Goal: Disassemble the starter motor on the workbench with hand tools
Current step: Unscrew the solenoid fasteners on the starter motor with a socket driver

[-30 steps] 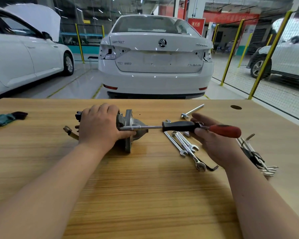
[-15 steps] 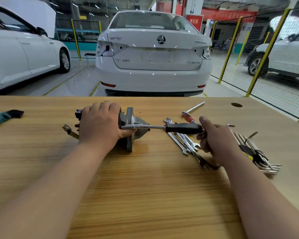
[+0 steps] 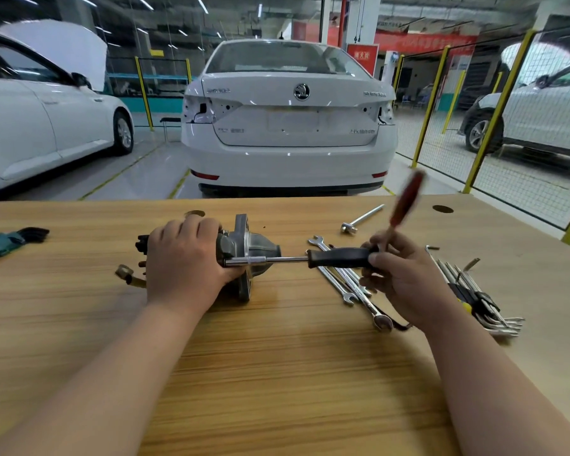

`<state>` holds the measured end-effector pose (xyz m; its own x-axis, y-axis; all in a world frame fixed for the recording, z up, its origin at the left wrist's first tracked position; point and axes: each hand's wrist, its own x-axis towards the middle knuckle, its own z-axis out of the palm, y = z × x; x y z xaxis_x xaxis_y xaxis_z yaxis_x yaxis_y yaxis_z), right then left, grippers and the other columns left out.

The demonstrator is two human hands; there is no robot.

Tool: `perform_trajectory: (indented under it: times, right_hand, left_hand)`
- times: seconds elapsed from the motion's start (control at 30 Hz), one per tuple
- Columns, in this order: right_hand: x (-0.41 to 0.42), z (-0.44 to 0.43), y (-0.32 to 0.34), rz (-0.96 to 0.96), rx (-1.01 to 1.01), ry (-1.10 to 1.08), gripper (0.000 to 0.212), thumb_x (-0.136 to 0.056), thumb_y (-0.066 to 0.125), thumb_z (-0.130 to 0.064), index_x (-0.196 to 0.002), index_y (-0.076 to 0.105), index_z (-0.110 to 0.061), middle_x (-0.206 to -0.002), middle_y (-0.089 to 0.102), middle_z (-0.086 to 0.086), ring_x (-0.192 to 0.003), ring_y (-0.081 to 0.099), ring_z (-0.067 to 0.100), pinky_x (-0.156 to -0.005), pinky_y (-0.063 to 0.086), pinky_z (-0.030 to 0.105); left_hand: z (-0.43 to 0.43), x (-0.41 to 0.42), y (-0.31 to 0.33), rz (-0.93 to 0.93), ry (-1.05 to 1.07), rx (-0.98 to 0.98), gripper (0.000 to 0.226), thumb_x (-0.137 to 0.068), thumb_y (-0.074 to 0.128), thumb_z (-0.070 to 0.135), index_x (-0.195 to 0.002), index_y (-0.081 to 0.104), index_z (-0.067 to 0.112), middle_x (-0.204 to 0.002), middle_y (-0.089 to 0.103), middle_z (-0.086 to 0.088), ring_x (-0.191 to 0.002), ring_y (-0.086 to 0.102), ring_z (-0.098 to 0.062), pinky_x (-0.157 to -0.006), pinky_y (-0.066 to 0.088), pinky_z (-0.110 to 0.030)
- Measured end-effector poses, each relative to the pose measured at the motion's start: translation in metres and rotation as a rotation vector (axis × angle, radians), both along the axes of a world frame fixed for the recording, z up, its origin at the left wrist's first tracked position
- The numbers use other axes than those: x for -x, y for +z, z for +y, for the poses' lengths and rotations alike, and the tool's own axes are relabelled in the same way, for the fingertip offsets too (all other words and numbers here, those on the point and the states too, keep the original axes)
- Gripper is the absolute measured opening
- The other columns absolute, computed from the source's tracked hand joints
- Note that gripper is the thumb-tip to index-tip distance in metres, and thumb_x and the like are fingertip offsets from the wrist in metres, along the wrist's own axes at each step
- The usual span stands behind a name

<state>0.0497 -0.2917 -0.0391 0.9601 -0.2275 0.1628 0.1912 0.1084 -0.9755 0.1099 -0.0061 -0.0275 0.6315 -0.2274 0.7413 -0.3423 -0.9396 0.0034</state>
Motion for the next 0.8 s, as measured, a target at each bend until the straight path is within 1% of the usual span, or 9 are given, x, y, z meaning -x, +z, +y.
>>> perform_trajectory:
  times: [0.1, 0.2, 0.33, 0.4, 0.43, 0.5, 0.53, 0.63, 0.8]
  right_hand:
    - [0.002, 0.004, -0.001, 0.084, 0.068, 0.127, 0.034, -0.088, 0.054, 0.014, -0.078, 0.053, -0.018, -0.092, 0.067, 0.013, -0.067, 0.065, 0.023, -0.057, 0.056, 0.032]
    - [0.002, 0.004, 0.004, 0.089, -0.076, 0.15, 0.028, -0.092, 0.051, 0.013, -0.084, 0.048, -0.014, -0.08, 0.066, 0.014, -0.054, 0.063, 0.023, -0.052, 0.056, 0.031]
    - [0.002, -0.004, 0.009, 0.061, -0.256, 0.067, 0.026, -0.094, 0.049, 0.01, -0.084, 0.049, -0.015, -0.064, 0.065, 0.007, -0.05, 0.064, 0.017, -0.047, 0.055, 0.025]
    - [0.003, -0.005, 0.009, 0.063, -0.298, 0.075, 0.025, -0.094, 0.049, 0.008, -0.084, 0.05, -0.014, -0.064, 0.067, 0.008, -0.053, 0.066, 0.017, -0.049, 0.056, 0.025]
    - [0.004, -0.003, 0.009, 0.067, -0.298, 0.085, 0.023, -0.095, 0.048, 0.008, -0.085, 0.05, -0.014, -0.065, 0.067, 0.009, -0.053, 0.066, 0.017, -0.049, 0.056, 0.025]
    - [0.005, 0.004, 0.009, 0.08, -0.261, 0.098, 0.022, -0.095, 0.048, 0.008, -0.087, 0.051, -0.012, -0.065, 0.068, 0.009, -0.052, 0.066, 0.018, -0.048, 0.056, 0.026]
    - [0.004, 0.007, 0.008, 0.087, -0.237, 0.097, 0.022, -0.096, 0.048, 0.008, -0.088, 0.051, -0.012, -0.064, 0.068, 0.009, -0.051, 0.066, 0.018, -0.048, 0.056, 0.026]
    - [0.001, 0.012, 0.007, 0.1, -0.186, 0.079, 0.019, -0.097, 0.049, 0.007, -0.091, 0.051, -0.01, -0.065, 0.069, 0.008, -0.051, 0.067, 0.018, -0.048, 0.056, 0.026]
    - [0.001, 0.012, 0.007, 0.072, -0.146, 0.045, 0.015, -0.098, 0.05, 0.005, -0.094, 0.051, -0.01, -0.066, 0.07, 0.006, -0.052, 0.067, 0.017, -0.049, 0.056, 0.026]
  left_hand:
    - [0.003, 0.006, -0.006, -0.019, 0.011, 0.029, 0.069, -0.062, 0.064, 0.066, -0.097, 0.06, 0.006, -0.089, 0.06, -0.013, -0.08, 0.053, -0.034, -0.074, 0.037, -0.043]
    - [0.009, 0.012, -0.011, -0.027, 0.024, 0.057, 0.074, -0.06, 0.063, 0.071, -0.102, 0.058, 0.01, -0.094, 0.057, -0.01, -0.085, 0.047, -0.031, -0.078, 0.031, -0.04]
    - [0.012, 0.031, -0.028, 0.018, 0.016, 0.118, 0.078, -0.062, 0.052, 0.072, -0.115, 0.051, 0.015, -0.108, 0.048, -0.008, -0.1, 0.039, -0.029, -0.088, 0.026, -0.039]
    - [0.01, 0.039, -0.041, 0.167, 0.026, 0.095, 0.088, -0.064, 0.056, 0.074, -0.131, 0.039, 0.02, -0.123, 0.033, -0.003, -0.115, 0.029, -0.027, -0.097, 0.02, -0.041]
    - [0.008, 0.04, -0.045, 0.263, 0.022, 0.088, 0.094, -0.064, 0.054, 0.075, -0.139, 0.027, 0.025, -0.129, 0.024, 0.001, -0.122, 0.02, -0.025, -0.102, 0.015, -0.04]
    - [0.005, 0.038, -0.048, 0.37, -0.008, 0.09, 0.096, -0.064, 0.045, 0.078, -0.141, 0.005, 0.036, -0.135, 0.008, 0.007, -0.129, 0.004, -0.02, -0.108, 0.008, -0.038]
    - [0.004, 0.036, -0.048, 0.384, -0.021, 0.101, 0.095, -0.066, 0.043, 0.078, -0.142, 0.001, 0.039, -0.136, 0.005, 0.01, -0.129, 0.001, -0.018, -0.11, 0.009, -0.039]
    - [0.003, 0.035, -0.047, 0.385, -0.057, 0.171, 0.091, -0.07, 0.047, 0.073, -0.146, 0.012, 0.037, -0.135, 0.009, 0.013, -0.129, 0.002, -0.014, -0.11, 0.02, -0.043]
    - [0.005, 0.032, -0.046, 0.377, -0.104, 0.256, 0.092, -0.064, 0.053, 0.073, -0.143, 0.024, 0.037, -0.131, 0.014, 0.015, -0.128, 0.006, -0.009, -0.11, 0.015, -0.038]
